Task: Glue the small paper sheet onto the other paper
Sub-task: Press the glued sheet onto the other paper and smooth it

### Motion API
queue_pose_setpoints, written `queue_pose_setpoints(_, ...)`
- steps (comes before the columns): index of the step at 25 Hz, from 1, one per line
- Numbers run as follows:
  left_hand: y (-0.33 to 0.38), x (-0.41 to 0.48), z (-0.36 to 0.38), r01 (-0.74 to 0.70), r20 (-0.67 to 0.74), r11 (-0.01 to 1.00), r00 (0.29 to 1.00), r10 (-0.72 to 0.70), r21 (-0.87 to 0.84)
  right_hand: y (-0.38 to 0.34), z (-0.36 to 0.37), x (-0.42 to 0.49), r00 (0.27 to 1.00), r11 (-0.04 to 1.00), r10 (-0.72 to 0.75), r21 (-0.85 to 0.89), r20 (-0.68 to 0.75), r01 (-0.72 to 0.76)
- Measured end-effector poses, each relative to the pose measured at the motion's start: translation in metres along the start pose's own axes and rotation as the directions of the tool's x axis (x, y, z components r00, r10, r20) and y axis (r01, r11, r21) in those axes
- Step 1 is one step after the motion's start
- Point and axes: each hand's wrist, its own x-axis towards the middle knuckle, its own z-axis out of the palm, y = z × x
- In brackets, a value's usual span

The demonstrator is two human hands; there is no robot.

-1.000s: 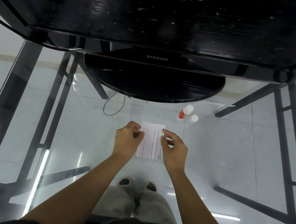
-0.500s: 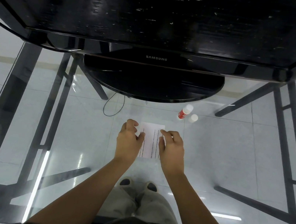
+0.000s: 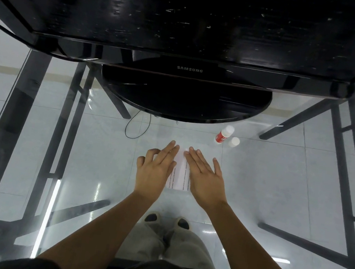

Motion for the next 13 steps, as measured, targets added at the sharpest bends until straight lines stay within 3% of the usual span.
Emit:
queue_pose_setpoints(4,-0.009,0.001,-0.002,-0.138,0.062,0.984,0.989,0.132,0.116,0.003,0.000,-0.003,1.000,0.998,-0.028,-0.056,0.009,0.028)
queue_pose_setpoints(9,-0.014,0.002,0.000,-0.162,0.275,0.957,0.957,0.093,0.239,0.000,0.002,-0.004,1.000,0.997,-0.023,-0.078,-0.017,0.021)
queue_pose_setpoints(13,-0.022,0.004,0.006,-0.176,0.323,0.948,0.943,0.086,0.263,-0.001,0.003,-0.004,0.999,0.996,-0.027,-0.085,-0.025,0.025)
